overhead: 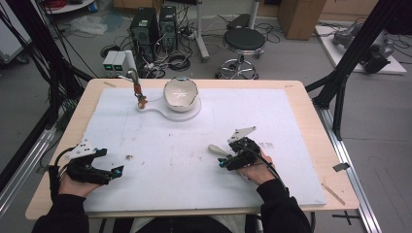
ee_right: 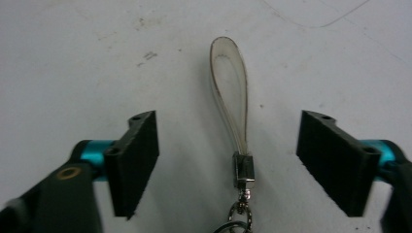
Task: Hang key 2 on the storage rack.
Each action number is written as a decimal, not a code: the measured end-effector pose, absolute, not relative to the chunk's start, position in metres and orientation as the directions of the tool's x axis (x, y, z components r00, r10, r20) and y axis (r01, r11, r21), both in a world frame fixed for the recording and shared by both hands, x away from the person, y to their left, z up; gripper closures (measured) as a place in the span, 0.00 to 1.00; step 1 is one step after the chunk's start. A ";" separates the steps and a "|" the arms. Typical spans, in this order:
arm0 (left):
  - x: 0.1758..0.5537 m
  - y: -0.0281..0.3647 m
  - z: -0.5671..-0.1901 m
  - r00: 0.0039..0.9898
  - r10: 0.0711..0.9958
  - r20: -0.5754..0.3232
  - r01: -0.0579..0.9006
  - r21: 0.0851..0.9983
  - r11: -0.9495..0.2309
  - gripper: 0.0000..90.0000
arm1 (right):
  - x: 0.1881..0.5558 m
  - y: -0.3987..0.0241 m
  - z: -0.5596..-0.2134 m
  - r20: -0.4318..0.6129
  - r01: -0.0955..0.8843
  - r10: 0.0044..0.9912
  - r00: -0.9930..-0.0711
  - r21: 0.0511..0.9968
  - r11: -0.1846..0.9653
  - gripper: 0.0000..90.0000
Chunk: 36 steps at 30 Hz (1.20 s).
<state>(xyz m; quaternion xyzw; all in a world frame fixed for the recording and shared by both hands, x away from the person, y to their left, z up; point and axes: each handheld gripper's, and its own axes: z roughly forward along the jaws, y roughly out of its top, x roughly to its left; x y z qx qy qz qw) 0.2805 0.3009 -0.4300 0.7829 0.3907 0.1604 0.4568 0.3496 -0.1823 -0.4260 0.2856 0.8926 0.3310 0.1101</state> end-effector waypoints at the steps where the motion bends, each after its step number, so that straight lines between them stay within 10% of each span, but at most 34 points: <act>1: 0.281 0.301 -0.430 0.641 0.760 -0.108 0.467 0.840 -0.275 0.02 | 0.350 -0.180 -0.426 -0.004 0.439 0.580 -0.815 0.649 0.621 0.30; 21: 0.281 0.301 -0.431 0.643 0.759 -0.103 0.468 0.837 -0.282 0.02 | 0.352 -0.157 -0.429 -0.043 0.456 0.581 -0.813 0.575 0.680 0.92; 36: 0.280 0.302 -0.431 0.645 0.757 -0.103 0.463 0.841 -0.279 0.02 | 0.347 -0.170 -0.415 -0.031 0.449 0.623 -0.782 0.665 0.597 0.96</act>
